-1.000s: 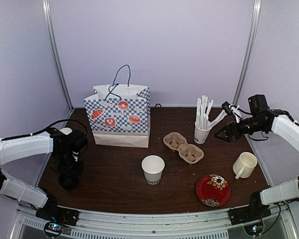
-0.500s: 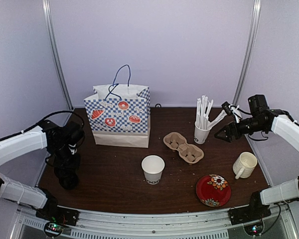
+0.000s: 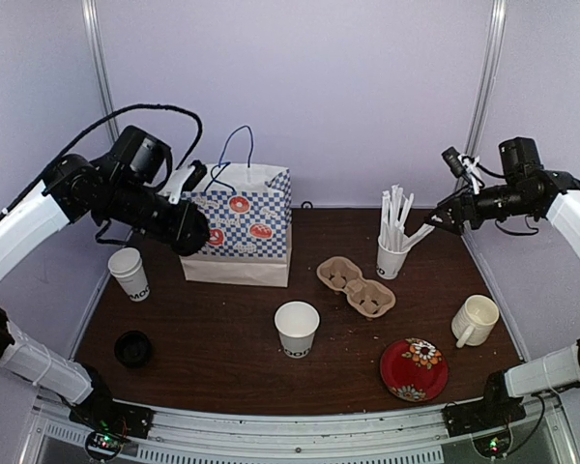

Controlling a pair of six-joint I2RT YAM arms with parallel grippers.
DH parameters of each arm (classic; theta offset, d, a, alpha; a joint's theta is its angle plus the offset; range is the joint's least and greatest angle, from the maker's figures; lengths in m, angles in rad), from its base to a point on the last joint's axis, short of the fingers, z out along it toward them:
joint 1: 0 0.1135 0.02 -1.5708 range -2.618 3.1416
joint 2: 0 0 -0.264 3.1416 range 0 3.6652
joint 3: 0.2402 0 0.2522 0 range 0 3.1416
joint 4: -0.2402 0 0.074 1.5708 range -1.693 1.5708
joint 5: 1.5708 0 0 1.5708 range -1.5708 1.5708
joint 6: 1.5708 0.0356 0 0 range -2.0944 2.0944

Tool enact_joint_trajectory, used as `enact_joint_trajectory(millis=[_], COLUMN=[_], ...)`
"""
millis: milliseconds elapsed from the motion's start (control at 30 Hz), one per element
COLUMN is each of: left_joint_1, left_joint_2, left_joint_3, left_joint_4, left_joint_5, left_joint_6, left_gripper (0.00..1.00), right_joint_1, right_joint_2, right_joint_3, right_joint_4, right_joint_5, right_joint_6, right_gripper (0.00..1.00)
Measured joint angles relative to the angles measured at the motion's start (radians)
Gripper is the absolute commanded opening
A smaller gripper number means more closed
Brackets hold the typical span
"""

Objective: Pack the takeout coffee

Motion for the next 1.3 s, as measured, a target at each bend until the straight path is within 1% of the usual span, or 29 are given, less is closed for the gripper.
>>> enact_joint_trajectory(millis=[100,233,433,533,600,833,1067,1300], left_joint_1=[-0.045,-0.081,-0.084,-0.090,-0.097,-0.111,-0.112,-0.114], left_joint_2=[0.043,0.071,0.108,0.116,0.119,0.124,0.161,0.186], left_joint_3=[0.076,0.082,0.076,0.058,0.045,0.001,0.000,0.000], left_joint_4=[0.143,0.376,0.658,0.757,0.801,0.914,0.976,0.981], left_joint_5=[0.105,0.275,0.455,0.511,0.530,0.567,0.587,0.602], left_joint_6=[0.059,0.097,0.072,0.046,0.034,-0.006,-0.036,-0.046], left_gripper=[0.05,0.06,0.07,0.07,0.07,0.07,0.08,0.08], right_joint_1=[0.023,0.093,0.259,0.342,0.374,0.443,0.502,0.527], right_joint_2=[0.000,0.008,0.090,0.149,0.176,0.254,0.315,0.362], right_joint_3=[0.088,0.131,0.135,0.151,0.158,0.177,0.225,0.227], right_joint_4=[-0.014,0.024,0.157,0.219,0.274,0.568,0.714,0.901], right_joint_5=[-0.038,-0.112,-0.200,-0.232,-0.254,-0.325,-0.344,-0.373], right_joint_6=[0.042,0.172,0.389,0.489,0.557,0.840,0.961,1.117], right_gripper=[0.94,0.98,0.99,0.99,0.99,0.99,1.00,0.99])
